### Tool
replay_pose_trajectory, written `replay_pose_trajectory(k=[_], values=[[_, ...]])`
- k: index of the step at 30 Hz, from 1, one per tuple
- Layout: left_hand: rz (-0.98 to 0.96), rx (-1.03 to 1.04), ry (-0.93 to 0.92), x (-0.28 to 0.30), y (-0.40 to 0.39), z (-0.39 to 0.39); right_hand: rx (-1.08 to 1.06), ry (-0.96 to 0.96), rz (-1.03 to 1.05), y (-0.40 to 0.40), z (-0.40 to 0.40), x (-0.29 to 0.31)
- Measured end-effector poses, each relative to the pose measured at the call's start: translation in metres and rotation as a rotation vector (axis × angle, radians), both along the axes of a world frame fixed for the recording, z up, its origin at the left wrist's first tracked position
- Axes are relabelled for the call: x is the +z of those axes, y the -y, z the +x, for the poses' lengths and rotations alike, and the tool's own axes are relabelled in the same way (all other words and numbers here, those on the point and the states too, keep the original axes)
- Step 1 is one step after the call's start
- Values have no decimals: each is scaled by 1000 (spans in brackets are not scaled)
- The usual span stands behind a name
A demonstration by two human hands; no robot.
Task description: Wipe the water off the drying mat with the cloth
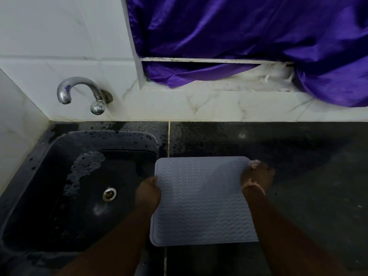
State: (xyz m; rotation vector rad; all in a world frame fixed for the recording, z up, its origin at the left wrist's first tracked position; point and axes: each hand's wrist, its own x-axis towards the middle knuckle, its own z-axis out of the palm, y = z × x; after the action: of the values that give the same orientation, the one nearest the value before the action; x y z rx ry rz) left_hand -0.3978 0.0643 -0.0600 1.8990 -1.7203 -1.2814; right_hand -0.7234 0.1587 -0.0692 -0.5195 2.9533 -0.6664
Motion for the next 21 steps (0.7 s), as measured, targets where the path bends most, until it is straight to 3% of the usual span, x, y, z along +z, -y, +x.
replay_pose_trajectory(k=[10,13,15,18,20,21], values=[[42,-31,-8,3,4,5,546,-31,85,64,168,-7],[34,-22,-4,3,7,7,778,79,39,78,223,-12],[24,-22,-40,5,11,10,893,252,-57,81,241,-8],[42,-41,-48,4,19,13,798,566,-347,77,209,12],[34,-20,-52,4,22,11,647,547,-467,69,161,22],[29,-24,-71,6,22,8,564,433,-454,64,135,25]])
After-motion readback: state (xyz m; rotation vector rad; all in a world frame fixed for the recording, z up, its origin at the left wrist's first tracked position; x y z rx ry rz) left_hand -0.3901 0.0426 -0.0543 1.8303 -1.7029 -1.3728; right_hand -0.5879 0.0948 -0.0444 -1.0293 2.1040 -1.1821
